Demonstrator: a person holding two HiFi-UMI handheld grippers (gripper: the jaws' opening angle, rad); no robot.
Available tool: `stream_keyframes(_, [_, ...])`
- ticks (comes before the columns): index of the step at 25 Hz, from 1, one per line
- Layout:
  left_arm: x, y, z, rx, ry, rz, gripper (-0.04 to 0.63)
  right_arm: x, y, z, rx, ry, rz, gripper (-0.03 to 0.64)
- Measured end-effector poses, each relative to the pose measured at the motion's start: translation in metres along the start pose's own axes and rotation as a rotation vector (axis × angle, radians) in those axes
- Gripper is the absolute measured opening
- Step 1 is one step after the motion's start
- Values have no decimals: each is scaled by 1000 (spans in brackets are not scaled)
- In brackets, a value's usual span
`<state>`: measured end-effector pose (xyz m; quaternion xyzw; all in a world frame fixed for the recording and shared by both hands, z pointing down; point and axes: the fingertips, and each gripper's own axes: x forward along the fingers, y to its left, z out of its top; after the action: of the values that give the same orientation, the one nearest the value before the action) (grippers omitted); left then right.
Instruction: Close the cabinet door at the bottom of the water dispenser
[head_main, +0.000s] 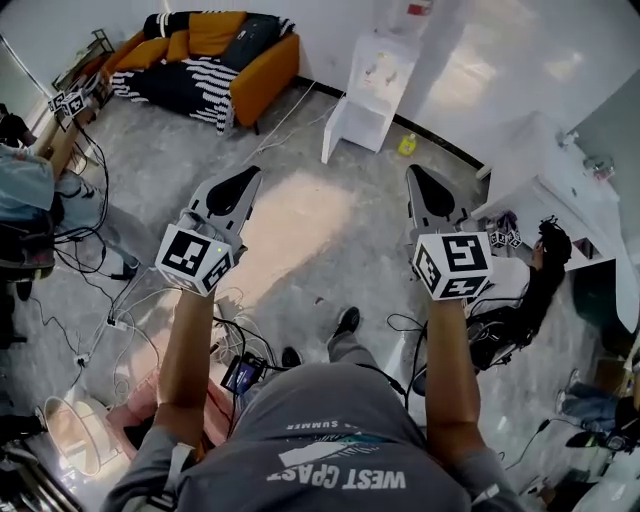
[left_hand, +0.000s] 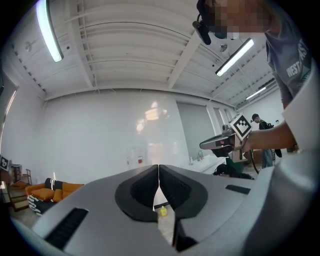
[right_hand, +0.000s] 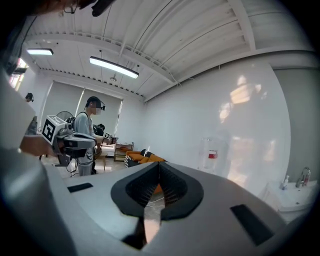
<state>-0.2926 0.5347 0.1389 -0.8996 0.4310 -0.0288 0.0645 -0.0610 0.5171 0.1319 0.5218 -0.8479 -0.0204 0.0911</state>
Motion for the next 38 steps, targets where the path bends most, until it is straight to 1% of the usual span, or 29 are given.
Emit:
stream_keyframes(8, [92, -18, -3, 10, 31, 0, 18, 32, -92, -21, 32, 13, 8, 29])
stream_keyframes(15, [136, -15, 2, 24, 49, 29, 18, 60, -132, -22, 38, 2, 44, 29])
stream_keyframes(21, [174, -24, 8, 59, 69, 26, 18, 69, -168, -31, 65, -2, 59, 29])
stream_keyframes(29, [223, -40, 9, 91, 99, -30, 18, 66, -217, -44, 119, -15, 10, 29])
stream_keyframes(38, [285, -45, 4, 91, 85, -103, 18, 65, -257, -57, 135, -3, -50, 29])
